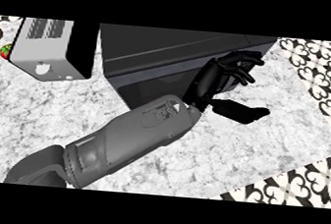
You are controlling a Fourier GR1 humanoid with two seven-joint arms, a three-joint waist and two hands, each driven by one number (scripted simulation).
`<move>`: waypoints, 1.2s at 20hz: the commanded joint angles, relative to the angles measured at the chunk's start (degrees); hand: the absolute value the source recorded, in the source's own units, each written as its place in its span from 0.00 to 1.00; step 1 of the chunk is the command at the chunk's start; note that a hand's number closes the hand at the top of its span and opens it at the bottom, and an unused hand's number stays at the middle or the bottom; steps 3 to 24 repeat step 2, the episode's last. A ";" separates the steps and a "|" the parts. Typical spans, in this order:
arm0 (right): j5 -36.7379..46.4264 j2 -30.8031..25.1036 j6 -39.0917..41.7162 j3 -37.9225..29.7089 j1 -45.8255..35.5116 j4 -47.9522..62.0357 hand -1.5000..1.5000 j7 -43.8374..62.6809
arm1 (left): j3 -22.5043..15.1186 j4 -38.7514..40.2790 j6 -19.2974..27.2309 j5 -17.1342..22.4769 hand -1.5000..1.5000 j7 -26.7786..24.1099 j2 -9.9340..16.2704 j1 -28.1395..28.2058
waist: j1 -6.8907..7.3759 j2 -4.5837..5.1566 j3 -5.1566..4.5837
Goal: Pick up the milk, place it into the microwave and close the microwave
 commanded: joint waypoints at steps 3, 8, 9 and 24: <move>-1.69 -0.11 -0.03 -0.95 1.30 -1.30 0.00 0.66 | 3.80 10.42 3.56 2.18 0.00 0.04 4.41 4.41 | 2.69 0.51 -0.26; -1.69 -0.11 -0.03 -0.95 1.30 -1.30 0.00 0.66 | 3.80 10.42 3.56 2.18 0.00 0.04 4.41 4.41 | 2.69 0.51 -0.26; -1.69 -0.11 -0.03 -0.95 1.30 -1.30 0.00 0.66 | 3.80 10.42 3.56 2.18 0.00 0.04 4.41 4.41 | 2.69 0.51 -0.26; -1.69 -0.11 -0.03 -0.95 1.30 -1.30 0.00 0.66 | 3.80 10.42 3.56 2.18 0.00 0.04 4.41 4.41 | 2.69 0.51 -0.26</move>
